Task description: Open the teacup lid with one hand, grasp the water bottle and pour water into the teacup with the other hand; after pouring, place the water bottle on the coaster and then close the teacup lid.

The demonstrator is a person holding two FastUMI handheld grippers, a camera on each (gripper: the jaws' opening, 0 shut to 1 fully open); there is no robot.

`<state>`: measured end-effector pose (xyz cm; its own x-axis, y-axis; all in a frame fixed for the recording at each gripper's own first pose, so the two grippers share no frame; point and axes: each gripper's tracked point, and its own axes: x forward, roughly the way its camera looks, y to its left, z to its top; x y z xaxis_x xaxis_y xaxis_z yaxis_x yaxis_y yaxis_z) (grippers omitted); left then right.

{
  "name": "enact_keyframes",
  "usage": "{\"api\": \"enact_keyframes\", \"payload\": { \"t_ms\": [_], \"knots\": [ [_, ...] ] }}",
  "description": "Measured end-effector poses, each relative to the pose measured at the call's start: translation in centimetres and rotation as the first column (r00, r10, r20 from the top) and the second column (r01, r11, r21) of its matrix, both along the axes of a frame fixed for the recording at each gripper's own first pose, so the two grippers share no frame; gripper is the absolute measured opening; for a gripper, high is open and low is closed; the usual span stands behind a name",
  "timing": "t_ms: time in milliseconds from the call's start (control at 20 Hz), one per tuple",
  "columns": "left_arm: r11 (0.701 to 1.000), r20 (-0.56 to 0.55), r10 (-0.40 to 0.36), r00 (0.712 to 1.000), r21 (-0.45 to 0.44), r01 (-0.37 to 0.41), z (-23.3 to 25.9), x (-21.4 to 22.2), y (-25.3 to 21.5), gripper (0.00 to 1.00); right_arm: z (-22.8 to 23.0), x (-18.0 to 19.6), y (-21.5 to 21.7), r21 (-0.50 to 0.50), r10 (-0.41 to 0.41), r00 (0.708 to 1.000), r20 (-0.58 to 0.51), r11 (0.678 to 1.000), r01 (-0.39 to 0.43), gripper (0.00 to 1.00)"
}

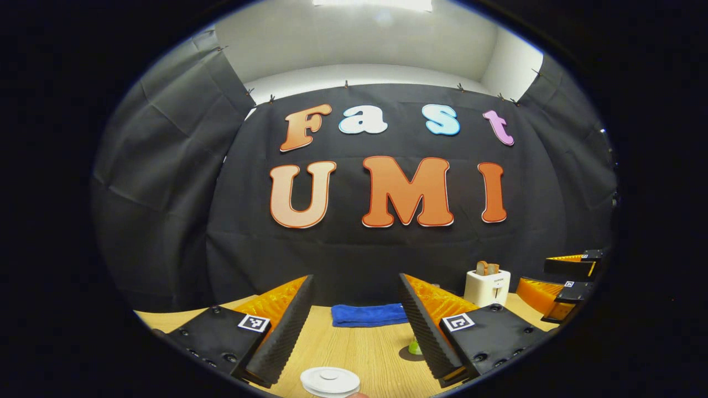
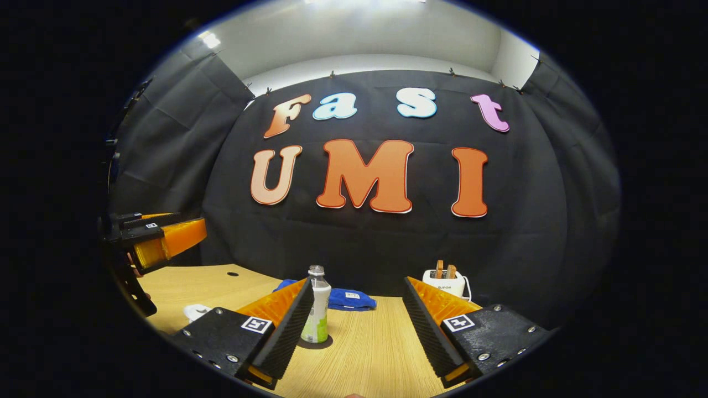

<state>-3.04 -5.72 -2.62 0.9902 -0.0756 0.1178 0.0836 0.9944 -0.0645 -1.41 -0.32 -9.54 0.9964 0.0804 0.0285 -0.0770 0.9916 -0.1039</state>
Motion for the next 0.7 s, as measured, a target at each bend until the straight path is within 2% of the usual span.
{"api": "enact_keyframes", "payload": {
  "t_ms": [400,450,500,700],
  "knots": [
    [1.0,-0.012,-0.002,1.0,0.021,0.002,-0.3,0.3,-0.2,0.95,0.9,0.2,-0.5,0.002,-0.016,1.0,-0.001,1.0,0.016,0.96],
    [1.0,-0.016,0.0,1.0,0.025,0.001,-0.4,0.3,-0.1,0.95,0.8,0.2,-0.7,0.008,-0.019,1.0,-0.003,1.0,0.019,1.0],
    [1.0,-0.02,0.002,1.0,0.027,-0.001,-0.6,0.4,0.0,0.95,0.9,0.4,-0.7,0.014,-0.019,1.0,-0.004,1.0,0.019,0.96],
    [1.0,-0.056,-0.002,0.998,0.009,0.002,-1.6,0.7,0.0,0.97,0.6,0.4,-0.7,0.018,-0.018,1.0,-0.014,1.0,0.018,0.96]
  ]
}}
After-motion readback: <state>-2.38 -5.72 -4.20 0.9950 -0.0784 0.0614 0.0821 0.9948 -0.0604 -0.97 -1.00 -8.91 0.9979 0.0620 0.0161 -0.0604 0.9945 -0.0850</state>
